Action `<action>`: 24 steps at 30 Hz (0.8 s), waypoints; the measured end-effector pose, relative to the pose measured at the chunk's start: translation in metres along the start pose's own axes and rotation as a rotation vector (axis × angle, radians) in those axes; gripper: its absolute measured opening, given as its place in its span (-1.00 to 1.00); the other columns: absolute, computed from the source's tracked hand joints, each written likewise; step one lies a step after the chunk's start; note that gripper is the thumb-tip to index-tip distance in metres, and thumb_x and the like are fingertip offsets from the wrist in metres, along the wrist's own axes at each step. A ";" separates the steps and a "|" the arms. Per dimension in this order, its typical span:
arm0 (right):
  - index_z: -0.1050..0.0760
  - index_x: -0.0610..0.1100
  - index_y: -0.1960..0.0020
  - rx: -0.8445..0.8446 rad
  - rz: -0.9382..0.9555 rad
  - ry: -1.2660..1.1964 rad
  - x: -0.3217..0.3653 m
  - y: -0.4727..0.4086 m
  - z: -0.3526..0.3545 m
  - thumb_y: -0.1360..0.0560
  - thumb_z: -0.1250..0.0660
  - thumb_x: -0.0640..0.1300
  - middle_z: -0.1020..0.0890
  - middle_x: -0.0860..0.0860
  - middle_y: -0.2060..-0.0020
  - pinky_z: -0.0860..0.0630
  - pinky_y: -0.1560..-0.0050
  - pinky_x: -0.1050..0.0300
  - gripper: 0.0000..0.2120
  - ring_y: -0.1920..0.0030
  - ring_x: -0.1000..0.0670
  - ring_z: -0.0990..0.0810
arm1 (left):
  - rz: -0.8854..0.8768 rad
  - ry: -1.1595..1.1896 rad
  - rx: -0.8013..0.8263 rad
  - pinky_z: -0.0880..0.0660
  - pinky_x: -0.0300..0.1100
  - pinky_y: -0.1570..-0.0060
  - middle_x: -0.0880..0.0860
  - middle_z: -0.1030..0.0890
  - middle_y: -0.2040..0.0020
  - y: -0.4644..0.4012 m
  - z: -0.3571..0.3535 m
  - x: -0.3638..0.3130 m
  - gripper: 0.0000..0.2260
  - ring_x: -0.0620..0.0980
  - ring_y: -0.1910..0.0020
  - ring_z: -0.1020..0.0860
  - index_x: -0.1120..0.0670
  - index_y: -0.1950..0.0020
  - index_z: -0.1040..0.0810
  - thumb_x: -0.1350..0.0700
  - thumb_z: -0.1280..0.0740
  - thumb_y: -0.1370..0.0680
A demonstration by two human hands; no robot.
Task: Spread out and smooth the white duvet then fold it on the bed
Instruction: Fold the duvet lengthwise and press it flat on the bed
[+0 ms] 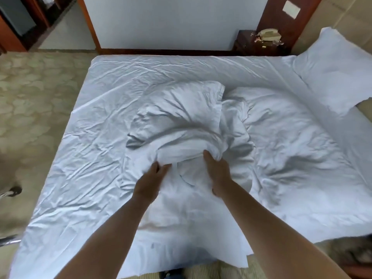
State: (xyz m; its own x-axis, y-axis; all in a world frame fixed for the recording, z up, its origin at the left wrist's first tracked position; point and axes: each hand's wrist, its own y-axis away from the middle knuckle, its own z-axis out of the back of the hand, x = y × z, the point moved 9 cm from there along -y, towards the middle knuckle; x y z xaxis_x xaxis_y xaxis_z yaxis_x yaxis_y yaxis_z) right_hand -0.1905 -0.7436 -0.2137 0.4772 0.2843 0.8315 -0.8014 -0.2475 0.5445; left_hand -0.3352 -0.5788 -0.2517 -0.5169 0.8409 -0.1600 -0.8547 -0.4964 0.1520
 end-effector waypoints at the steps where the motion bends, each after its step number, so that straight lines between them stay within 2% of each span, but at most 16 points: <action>1: -0.46 -0.14 -0.10 -0.058 0.007 0.065 -0.005 0.000 0.007 -0.48 -0.38 0.09 -0.58 -0.03 0.02 -0.47 -0.03 0.09 -0.65 -0.03 -0.08 -0.55 | -0.087 -0.024 -0.045 -0.55 -0.04 0.30 0.11 -0.48 -0.18 -0.001 0.009 -0.002 -0.23 0.17 0.17 -0.62 -0.03 -0.48 -0.20 0.36 -0.36 -0.34; 3: -0.49 -0.25 -0.20 -0.175 0.039 0.192 -0.005 0.004 0.026 -0.43 -0.37 0.20 -0.60 -0.15 -0.11 -0.50 -0.13 0.01 -0.43 -0.11 -0.16 -0.56 | -0.219 -0.131 -0.116 -0.47 -0.15 0.61 0.09 -0.62 0.15 0.008 0.023 0.000 -0.37 0.11 0.42 -0.60 0.03 -0.31 -0.34 0.29 -0.33 -0.26; 5: -0.42 -0.31 -0.30 -0.243 0.108 0.329 0.014 0.012 0.039 -0.48 -0.31 0.22 -0.53 -0.24 -0.23 -0.41 -0.25 0.01 -0.34 -0.25 -0.21 -0.49 | -0.305 -0.187 -0.222 -0.38 -0.18 0.73 0.09 -0.64 0.31 0.023 0.039 0.010 -0.54 0.11 0.57 -0.55 0.04 -0.16 -0.39 0.23 -0.21 -0.26; 7: -0.36 -0.33 -0.36 -0.266 0.196 0.385 0.048 0.026 0.044 -0.53 -0.22 0.22 -0.47 -0.26 -0.30 -0.31 -0.31 0.02 -0.33 -0.34 -0.21 -0.41 | -0.309 -0.244 -0.251 -0.34 -0.20 0.76 0.09 -0.61 0.43 0.035 0.069 0.018 -0.51 0.11 0.65 -0.50 0.06 -0.04 -0.51 0.25 -0.37 -0.12; 9: -0.34 -0.27 -0.40 -0.282 0.302 0.384 0.082 0.046 0.042 -0.56 -0.16 0.22 -0.45 -0.21 -0.35 -0.28 -0.34 0.02 -0.35 -0.38 -0.18 -0.38 | -0.232 -0.242 -0.266 -0.33 -0.23 0.73 0.09 -0.56 0.52 0.049 0.101 0.028 -0.49 0.10 0.67 -0.48 0.10 0.17 -0.64 0.32 -0.53 0.10; 10: -0.34 -0.24 -0.41 -0.297 0.354 0.375 0.095 0.059 0.041 -0.57 -0.15 0.22 -0.45 -0.18 -0.35 -0.29 -0.34 0.02 -0.37 -0.38 -0.17 -0.38 | -0.192 -0.249 -0.301 -0.33 -0.25 0.71 0.09 -0.53 0.55 0.057 0.117 0.029 -0.53 0.11 0.68 -0.47 0.12 0.25 -0.64 0.33 -0.54 0.13; 13: -0.35 -0.22 -0.41 -0.336 0.471 0.356 0.109 0.088 0.054 -0.58 -0.12 0.20 -0.48 -0.15 -0.32 -0.34 -0.29 0.01 -0.41 -0.35 -0.17 -0.42 | -0.137 -0.262 -0.392 -0.35 -0.25 0.68 0.12 -0.50 0.55 0.089 0.154 0.015 -0.77 0.12 0.67 -0.47 0.16 0.33 -0.59 0.33 -0.37 -0.05; 16: -0.31 -0.23 -0.43 -0.297 0.458 0.386 0.100 0.103 0.082 -0.60 -0.14 0.13 -0.45 -0.17 -0.35 -0.32 -0.31 0.00 -0.45 -0.37 -0.18 -0.38 | -0.175 -0.262 -0.476 -0.31 -0.27 0.69 0.13 -0.51 0.52 0.128 0.155 -0.011 -0.74 0.11 0.67 -0.46 0.18 0.23 -0.56 0.26 -0.27 -0.11; 19: -0.31 -0.25 -0.42 -0.337 0.502 0.356 0.089 0.128 0.115 -0.60 -0.17 0.07 -0.48 -0.19 -0.31 -0.34 -0.27 0.00 -0.48 -0.34 -0.20 -0.42 | -0.257 -0.322 -0.509 -0.30 -0.30 0.68 0.11 -0.53 0.48 0.158 0.140 -0.046 -0.72 0.09 0.65 -0.47 0.10 0.08 -0.39 0.23 -0.20 -0.22; 22: -0.34 -0.27 -0.41 -0.446 0.698 0.291 0.085 0.165 0.142 -0.60 -0.18 0.07 -0.55 -0.22 -0.22 -0.38 -0.19 0.02 -0.47 -0.26 -0.20 -0.49 | -0.229 -0.283 -0.529 -0.29 -0.30 0.67 0.11 -0.51 0.50 0.182 0.141 -0.061 -0.76 0.10 0.64 -0.47 0.14 0.20 -0.52 0.22 -0.14 -0.21; 24: -0.34 -0.23 -0.41 -0.371 0.614 0.462 0.044 0.159 0.151 -0.60 -0.17 0.06 -0.55 -0.21 -0.22 -0.39 -0.17 0.01 -0.50 -0.26 -0.21 -0.49 | -0.226 -0.310 -0.460 -0.32 -0.27 0.67 0.13 -0.50 0.49 0.198 0.127 -0.067 -0.79 0.11 0.61 -0.49 0.16 0.30 -0.57 0.21 -0.15 -0.23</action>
State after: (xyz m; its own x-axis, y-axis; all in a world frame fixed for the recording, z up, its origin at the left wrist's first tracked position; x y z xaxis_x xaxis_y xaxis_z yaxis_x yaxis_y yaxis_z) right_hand -0.2426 -0.9099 -0.0739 -0.2106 0.5679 0.7957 -0.9747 -0.1848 -0.1261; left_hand -0.4634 -0.7057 -0.0869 -0.3408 0.9258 0.1634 -0.9107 -0.2820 -0.3017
